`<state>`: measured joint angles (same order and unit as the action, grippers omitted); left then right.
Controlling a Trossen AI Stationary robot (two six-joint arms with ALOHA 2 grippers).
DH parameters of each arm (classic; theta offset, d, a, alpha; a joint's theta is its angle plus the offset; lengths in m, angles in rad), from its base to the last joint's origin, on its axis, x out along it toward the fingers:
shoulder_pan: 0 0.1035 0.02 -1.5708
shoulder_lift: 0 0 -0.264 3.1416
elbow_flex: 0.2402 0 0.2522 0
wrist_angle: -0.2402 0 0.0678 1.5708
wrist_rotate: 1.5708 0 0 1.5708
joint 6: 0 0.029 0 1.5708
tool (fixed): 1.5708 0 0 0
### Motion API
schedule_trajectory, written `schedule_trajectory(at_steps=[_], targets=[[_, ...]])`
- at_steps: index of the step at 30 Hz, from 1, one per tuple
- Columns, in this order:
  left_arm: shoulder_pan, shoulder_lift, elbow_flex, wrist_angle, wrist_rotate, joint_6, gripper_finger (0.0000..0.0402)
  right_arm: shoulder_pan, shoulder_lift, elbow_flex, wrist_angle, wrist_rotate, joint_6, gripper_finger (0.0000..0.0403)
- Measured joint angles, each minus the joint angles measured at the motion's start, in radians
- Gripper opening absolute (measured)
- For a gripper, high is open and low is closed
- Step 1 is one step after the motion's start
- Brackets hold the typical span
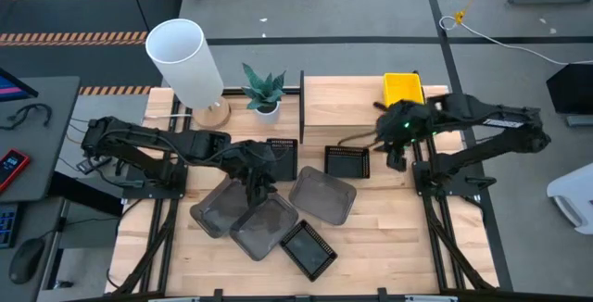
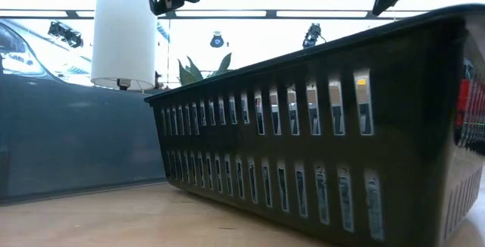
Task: Stack baskets on shelf by color
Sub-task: Stack the middle gray bin on top of the gray bin
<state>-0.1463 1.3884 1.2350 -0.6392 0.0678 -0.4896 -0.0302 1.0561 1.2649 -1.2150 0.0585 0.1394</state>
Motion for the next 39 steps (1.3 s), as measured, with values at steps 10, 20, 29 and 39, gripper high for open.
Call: schedule_trajectory(at_steps=[10, 20, 29, 39], targets=[[-0.041, 0.0, 0.0, -0.005, -0.004, -0.02, 0.0142, 0.177, 0.16, 0.0, 0.091, 0.0, -0.008, 0.0139], [-0.133, 0.0, 0.0, -0.056, -0.004, -0.055, 0.0142, 0.301, 0.284, 0.0, 0.163, -0.027, -0.077, 0.0139], [-0.185, 0.0, 0.0, -0.054, -0.039, -0.075, 0.0142, 0.346, 0.418, 0.0, 0.226, -0.088, -0.169, 0.0139], [-0.228, 0.0, 0.0, -0.053, -0.042, -0.135, 0.0142, 0.379, 0.497, 0.0, 0.269, -0.128, -0.186, 0.0139]])
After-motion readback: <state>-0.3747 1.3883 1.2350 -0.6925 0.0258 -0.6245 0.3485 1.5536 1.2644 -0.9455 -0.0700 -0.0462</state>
